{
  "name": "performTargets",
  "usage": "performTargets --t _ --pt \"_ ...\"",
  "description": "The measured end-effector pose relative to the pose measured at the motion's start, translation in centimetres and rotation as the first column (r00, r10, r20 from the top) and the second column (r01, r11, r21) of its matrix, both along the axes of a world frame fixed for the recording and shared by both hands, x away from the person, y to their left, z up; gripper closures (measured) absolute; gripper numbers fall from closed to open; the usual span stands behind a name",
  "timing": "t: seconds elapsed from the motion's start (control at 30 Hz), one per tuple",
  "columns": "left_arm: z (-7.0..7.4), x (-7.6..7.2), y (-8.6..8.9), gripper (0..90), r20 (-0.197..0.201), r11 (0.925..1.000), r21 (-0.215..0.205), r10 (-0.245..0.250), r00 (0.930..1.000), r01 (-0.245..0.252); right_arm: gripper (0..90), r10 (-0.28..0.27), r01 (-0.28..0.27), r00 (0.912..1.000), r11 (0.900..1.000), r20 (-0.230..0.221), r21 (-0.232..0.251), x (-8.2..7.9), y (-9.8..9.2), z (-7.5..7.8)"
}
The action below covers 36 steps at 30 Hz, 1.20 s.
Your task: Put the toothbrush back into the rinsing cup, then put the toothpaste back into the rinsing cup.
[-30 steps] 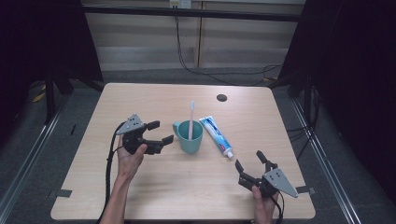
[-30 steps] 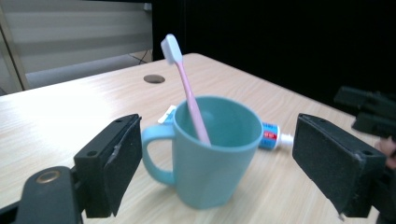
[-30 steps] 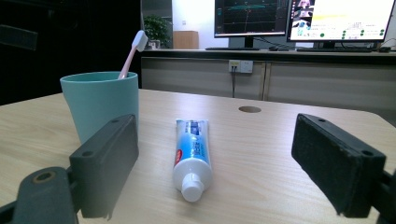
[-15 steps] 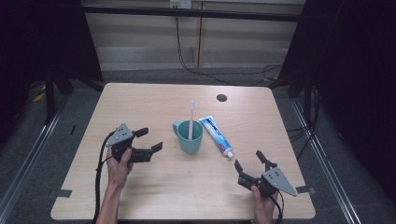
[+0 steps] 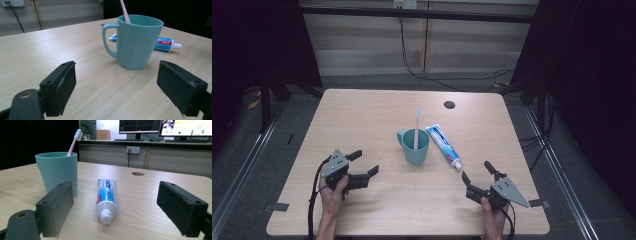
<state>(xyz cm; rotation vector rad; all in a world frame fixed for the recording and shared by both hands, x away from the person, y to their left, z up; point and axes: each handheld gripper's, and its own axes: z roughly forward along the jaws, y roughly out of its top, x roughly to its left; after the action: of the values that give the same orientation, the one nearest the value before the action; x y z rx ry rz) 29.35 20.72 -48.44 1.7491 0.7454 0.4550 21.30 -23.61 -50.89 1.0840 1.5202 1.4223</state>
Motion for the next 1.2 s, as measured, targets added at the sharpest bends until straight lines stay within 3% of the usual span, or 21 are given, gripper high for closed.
performTargets --t 0.03,0.17,0.2,0.33,0.4,0.43,0.5,0.57,0.63,0.7,0.73,0.83,0.9,0.93,1.0,1.03,1.07,1.1,1.13,1.17,1.2 --pt "-0.2 -0.1 -0.2 15.6 -0.022 0.9996 0.022 -0.017 0.9996 0.018 12.9 -0.004 0.004 0.9999 1.0 -0.012 -0.004 0.1 0.1 0.0" --pt "-0.1 -0.3 -0.7 15.6 -0.018 0.9992 0.018 -0.036 0.9992 0.036 12.8 0.007 -0.008 0.9994 1.0 -0.035 -0.015 0.4 0.3 0.1" --pt "-0.2 -0.3 -0.7 15.7 -0.02 0.9991 0.016 -0.039 0.9991 0.039 12.7 0.01 -0.012 0.9983 0.999 -0.057 -0.048 0.6 0.7 0.2" --pt "-0.3 -0.6 -1.0 15.8 -0.025 0.9981 0.04 -0.047 0.9986 0.048 12.7 0.027 -0.035 0.9931 0.997 -0.114 -0.073 1.2 1.3 0.4" --pt "-0.7 -1.0 -0.9 15.5 -0.011 0.9995 0.009 -0.029 0.9995 0.029 12.7 0.039 -0.048 0.9883 0.997 -0.147 -0.054 1.6 1.5 0.6" --pt "-1.1 -1.1 -0.6 15.6 -0.035 0.9997 0.018 -0.019 0.9992 0.019 13.1 0.063 -0.071 0.9846 0.997 -0.163 -0.041 2.0 1.7 1.0" --pt "-1.1 -1.2 -0.7 15.6 -0.034 0.9994 0.029 -0.019 0.9993 0.02 13.3 0.068 -0.076 0.9829 0.996 -0.171 -0.044 2.2 1.8 1.2" --pt "-1.2 -1.7 -0.7 15.4 0.015 0.9996 0.027 0.011 0.9998 -0.011 15.5 0.081 -0.093 0.977 0.994 -0.197 -0.049 2.7 2.0 1.7" --pt "-1.6 -1.7 -0.5 15.6 -0.002 0.9994 -0.007 0.034 0.9994 -0.034 18.9 0.105 -0.116 0.9713 0.992 -0.213 -0.04 3.7 2.2 2.5" --pt "-1.9 -1.8 -0.5 15.7 -0.008 0.9993 0.002 0.038 0.9992 -0.038 19.9 0.111 -0.122 0.9699 0.992 -0.217 -0.035 3.9 2.3 2.7" --pt "-1.8 -1.9 -0.6 15.6 0.018 0.9996 0.002 0.027 0.9995 -0.027 24.3 0.131 -0.146 0.9625 0.988 -0.237 -0.044 4.6 2.5 3.3" --pt "-1.9 -1.9 -0.9 15.8 0.013 0.9998 0.0 0.02 0.9997 -0.02 25.9 0.146 -0.162 0.9576 0.986 -0.248 -0.046 5.1 2.7 3.7" --pt "-1.9 -2.0 -0.9 15.8 0.016 0.9996 0.01 0.027 0.9995 -0.027 28.9 0.169 -0.189 0.941 0.981 -0.293 -0.044 6.1 3.0 4.3" --pt "-1.9 -2.1 -0.9 15.8 0.019 0.9996 0.008 0.026 0.9995 -0.026 28.9 0.169 -0.189 0.941 0.981 -0.293 -0.044 6.1 3.0 4.3" --pt "-1.9 -2.2 -0.9 15.8 0.017 0.9995 0.011 0.029 0.9994 -0.029 34.3 0.188 -0.197 0.9286 0.98 -0.32 0.004 6.9 2.9 4.9" --pt "-1.8 -2.4 -1.0 15.6 0.006 0.9997 0.006 0.022 0.9997 -0.022 34.4 0.188 -0.201 0.9209 0.98 -0.341 -0.001 7.3 2.9 5.1" --pt "-1.8 -2.4 -1.0 15.7 0.006 0.9997 0.006 0.022 0.9997 -0.022 34.4 0.188 -0.201 0.9209 0.98 -0.341 -0.001 7.3 2.9 5.1" --pt "-1.9 -2.5 -1.0 15.7 0.008 0.9998 0.004 0.021 0.9997 -0.021 37.5 0.196 -0.209 0.9098 0.978 -0.366 0.004 7.7 3.0 5.4" --pt "-1.9 -2.6 -1.0 15.7 0.014 0.9996 0.003 0.027 0.9995 -0.027 37.5 0.196 -0.209 0.9098 0.978 -0.366 0.004 7.7 3.0 5.4" --pt "-1.9 -2.7 -0.8 15.9 0.026 0.9992 -0.011 0.04 0.9989 -0.039 37.7 0.203 -0.217 0.9023 0.976 -0.38 0.006 7.9 3.0 5.4" --pt "-1.9 -2.7 -0.7 15.8 0.029 0.9986 -0.023 0.048 0.9984 -0.048 38.4 0.203 -0.225 0.8895 0.974 -0.409 -0.004 8.4 3.1 5.6"
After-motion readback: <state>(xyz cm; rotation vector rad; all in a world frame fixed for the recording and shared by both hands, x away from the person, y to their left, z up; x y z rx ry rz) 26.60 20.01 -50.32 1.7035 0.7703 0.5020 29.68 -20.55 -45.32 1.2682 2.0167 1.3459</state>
